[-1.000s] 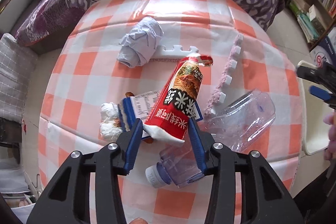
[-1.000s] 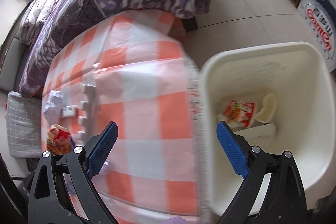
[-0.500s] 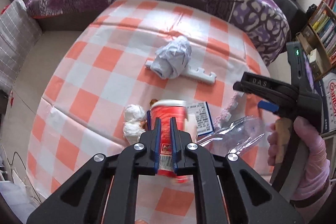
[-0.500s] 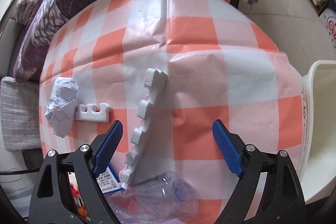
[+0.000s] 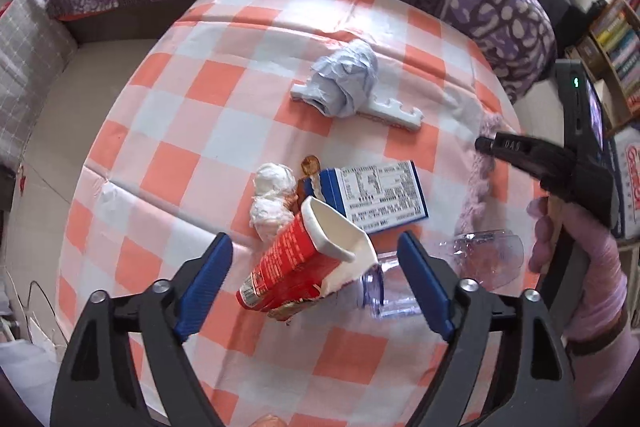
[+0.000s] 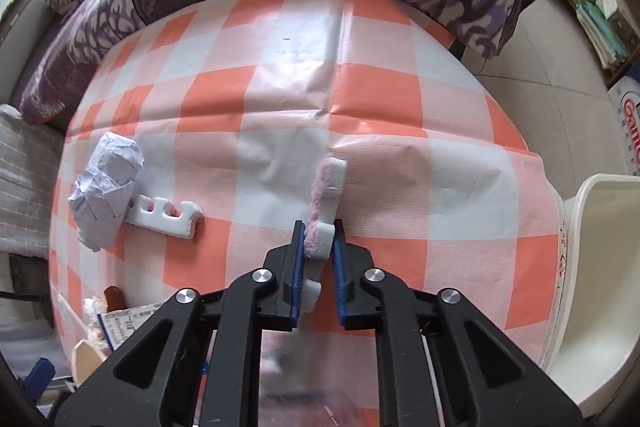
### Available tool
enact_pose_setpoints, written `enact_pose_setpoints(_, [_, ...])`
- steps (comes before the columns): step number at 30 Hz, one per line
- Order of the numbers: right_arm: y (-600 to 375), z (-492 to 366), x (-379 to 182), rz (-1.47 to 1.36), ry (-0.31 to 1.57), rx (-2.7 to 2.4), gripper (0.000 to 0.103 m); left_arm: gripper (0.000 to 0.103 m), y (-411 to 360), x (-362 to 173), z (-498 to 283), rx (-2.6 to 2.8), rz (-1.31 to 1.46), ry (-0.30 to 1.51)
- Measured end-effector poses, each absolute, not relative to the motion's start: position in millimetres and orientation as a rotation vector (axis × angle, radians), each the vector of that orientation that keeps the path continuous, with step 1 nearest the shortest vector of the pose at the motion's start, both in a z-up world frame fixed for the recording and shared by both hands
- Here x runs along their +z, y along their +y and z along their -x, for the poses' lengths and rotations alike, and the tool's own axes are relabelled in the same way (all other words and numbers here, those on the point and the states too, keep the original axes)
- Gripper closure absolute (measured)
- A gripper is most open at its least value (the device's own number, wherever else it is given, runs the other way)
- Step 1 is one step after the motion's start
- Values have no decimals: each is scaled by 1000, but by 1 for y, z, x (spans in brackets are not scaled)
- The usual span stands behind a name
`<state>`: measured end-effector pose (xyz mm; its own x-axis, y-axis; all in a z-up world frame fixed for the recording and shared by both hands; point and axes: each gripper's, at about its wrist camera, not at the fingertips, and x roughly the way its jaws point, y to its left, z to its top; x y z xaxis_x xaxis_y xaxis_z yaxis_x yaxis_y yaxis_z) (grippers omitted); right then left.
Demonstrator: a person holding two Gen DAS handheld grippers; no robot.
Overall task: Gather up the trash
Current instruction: 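Lift the red noodle cup with the left gripper while the right gripper lifts the hook strip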
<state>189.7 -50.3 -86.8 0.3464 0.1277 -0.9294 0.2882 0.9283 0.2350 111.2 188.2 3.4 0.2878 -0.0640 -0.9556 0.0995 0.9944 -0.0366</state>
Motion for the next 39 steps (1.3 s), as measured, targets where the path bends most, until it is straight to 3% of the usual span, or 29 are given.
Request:
enact_pose_setpoints(11, [-101, -156, -55, -517, 1116, -28, 93, 19, 184, -51, -96, -124, -240, 1373])
enact_pose_setpoints(12, [-102, -154, -54, -511, 1116, -20, 93, 23, 185, -53, -96, -135, -222, 1370])
enact_pose_setpoints(13, [-103, -149, -51, -499, 1114, -8, 93, 43, 189, -54, -97, -150, -182, 1373])
enact_pose_setpoints(14, [-103, -146, -49, -493, 1114, 1, 93, 54, 193, -55, -99, -139, -155, 1387])
enact_pose_setpoints(18, [-105, -128, -43, -473, 1111, 46, 93, 66, 207, -47, -101, -117, -45, 1373])
enact_pose_setpoints(20, [-104, -119, -40, -470, 1106, 64, 93, 102, 212, -37, -101, -102, 2, 1337])
enact_pose_setpoints(24, [-103, -106, -32, -459, 1091, 89, 93, 102, 217, -10, -99, -73, 81, 1247])
enact_pose_setpoints(27, [-103, -98, -25, -463, 1083, 111, 93, 99, 211, 0, -98, -47, 83, 1214])
enact_pose_setpoints(28, [-102, -95, -22, -464, 1079, 120, 93, 72, 211, -2, -98, -26, 63, 1218])
enact_pose_setpoints(29, [-102, -93, -21, -463, 1077, 129, 93, 21, 210, -5, -99, -17, 51, 1226])
enact_pose_setpoints(30, [-102, -91, -20, -462, 1075, 135, 93, 9, 209, -8, -98, -3, 36, 1226])
enact_pose_setpoints(37, [-99, -81, -28, -491, 1083, 173, 93, 10, 190, -40, -102, 37, -102, 1298])
enact_pose_setpoints(39, [-99, -79, -33, -487, 1086, 184, 93, 15, 194, -53, -106, 65, -76, 1321])
